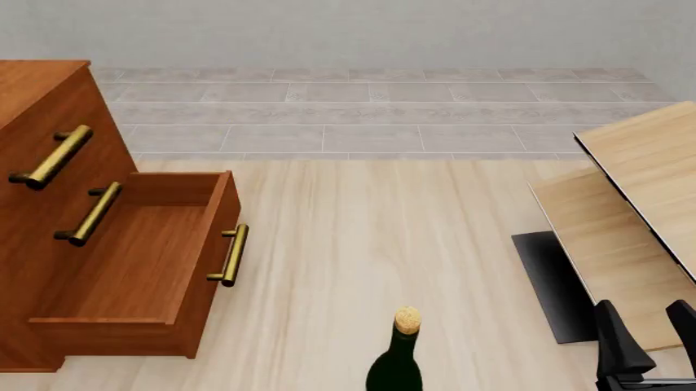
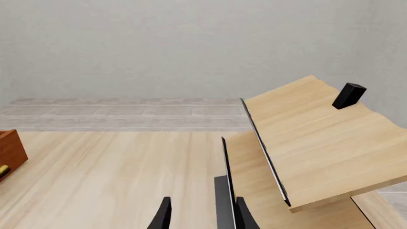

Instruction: Put the bowl on top of the cabinet.

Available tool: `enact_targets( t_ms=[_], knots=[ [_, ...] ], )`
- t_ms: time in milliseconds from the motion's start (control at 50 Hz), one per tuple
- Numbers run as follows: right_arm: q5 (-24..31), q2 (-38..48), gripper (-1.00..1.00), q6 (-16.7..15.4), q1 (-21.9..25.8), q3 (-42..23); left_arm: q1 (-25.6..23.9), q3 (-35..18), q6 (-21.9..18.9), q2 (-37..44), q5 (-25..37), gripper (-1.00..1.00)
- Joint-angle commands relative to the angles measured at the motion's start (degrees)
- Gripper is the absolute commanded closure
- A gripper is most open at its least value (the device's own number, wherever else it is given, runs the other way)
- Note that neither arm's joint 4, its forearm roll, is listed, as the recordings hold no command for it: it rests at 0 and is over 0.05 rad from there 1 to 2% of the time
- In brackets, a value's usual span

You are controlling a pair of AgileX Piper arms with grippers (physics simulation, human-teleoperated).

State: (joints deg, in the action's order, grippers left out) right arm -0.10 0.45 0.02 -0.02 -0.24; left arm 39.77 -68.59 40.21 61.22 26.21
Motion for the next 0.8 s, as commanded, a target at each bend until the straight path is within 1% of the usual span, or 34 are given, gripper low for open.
enact_targets(
  t_ms=[20,800],
  knots=[
    [0.00,-0.01,-1.00,0.01,0.00,0.00,0.37,0.25,-0.98,1.11,-0.81,1.00],
    [0.00,0.01,-1.00,0.00,0.00,0.00,1.36,2.78,-3.88,3.60,-3.12,1.00]
  ],
)
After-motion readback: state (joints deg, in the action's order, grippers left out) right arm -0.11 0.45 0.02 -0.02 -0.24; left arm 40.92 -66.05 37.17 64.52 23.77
